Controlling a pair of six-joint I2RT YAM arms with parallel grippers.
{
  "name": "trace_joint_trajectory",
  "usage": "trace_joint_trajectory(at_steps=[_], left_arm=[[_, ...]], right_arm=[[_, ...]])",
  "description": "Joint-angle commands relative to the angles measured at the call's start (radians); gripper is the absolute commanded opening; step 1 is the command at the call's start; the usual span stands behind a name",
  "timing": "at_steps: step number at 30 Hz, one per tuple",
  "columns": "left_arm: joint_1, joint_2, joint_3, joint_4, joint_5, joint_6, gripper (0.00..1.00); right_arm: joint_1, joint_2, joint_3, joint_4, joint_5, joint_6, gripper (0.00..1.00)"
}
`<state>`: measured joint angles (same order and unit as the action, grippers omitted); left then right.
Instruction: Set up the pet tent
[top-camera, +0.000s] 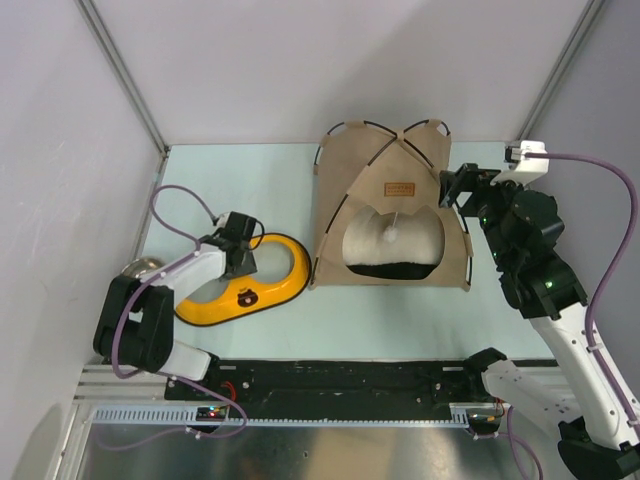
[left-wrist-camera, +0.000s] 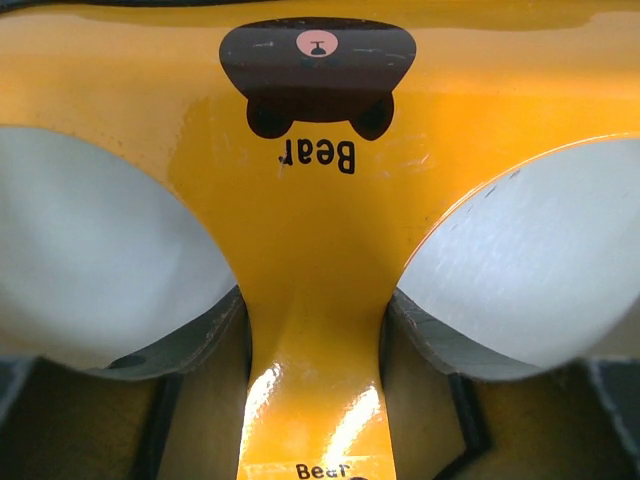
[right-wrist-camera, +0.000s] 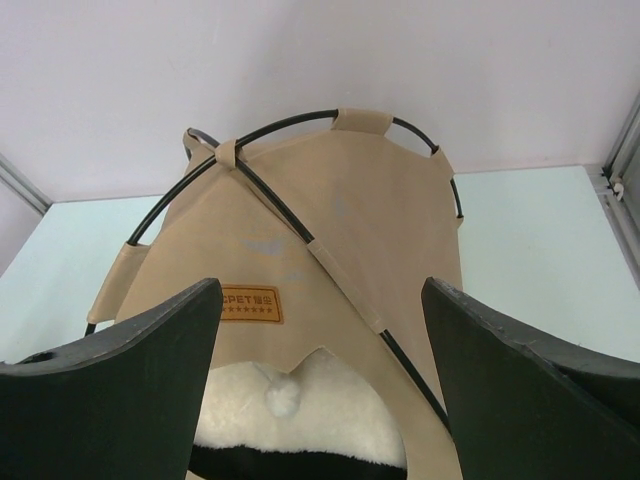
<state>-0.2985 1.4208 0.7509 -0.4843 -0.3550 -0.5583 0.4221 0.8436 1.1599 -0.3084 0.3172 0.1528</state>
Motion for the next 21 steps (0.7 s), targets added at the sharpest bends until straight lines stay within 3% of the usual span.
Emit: trace_joint_trajectory(at_steps=[1,7,13,19,21], left_arm=[[0.006,0.043,0.126,0.038,-0.101,0.062,0.32],[0.018,0.146,0.232,0.098,-0.116,0.167,0.3],[0.063,0.234,0.302,0.127,-0.021,0.198,0.29],[0.102,0.278,0.336,0.132,0.03,0.179,0.32],[0.116,0.275,0.349,0.13,0.039,0.179,0.38]], right_arm=[[-0.008,-0.012,0.031,0.036,0.015,-0.013,0.86],[-0.013,-0.008,0.031,0.052,0.009,-0.019,0.86],[-0.02,-0.019,0.031,0.053,0.007,-0.029,0.86],[-0.028,-0.026,0.031,0.043,0.003,-0.029,0.86],[-0.029,-0.027,0.031,0.042,-0.003,-0.027,0.86]])
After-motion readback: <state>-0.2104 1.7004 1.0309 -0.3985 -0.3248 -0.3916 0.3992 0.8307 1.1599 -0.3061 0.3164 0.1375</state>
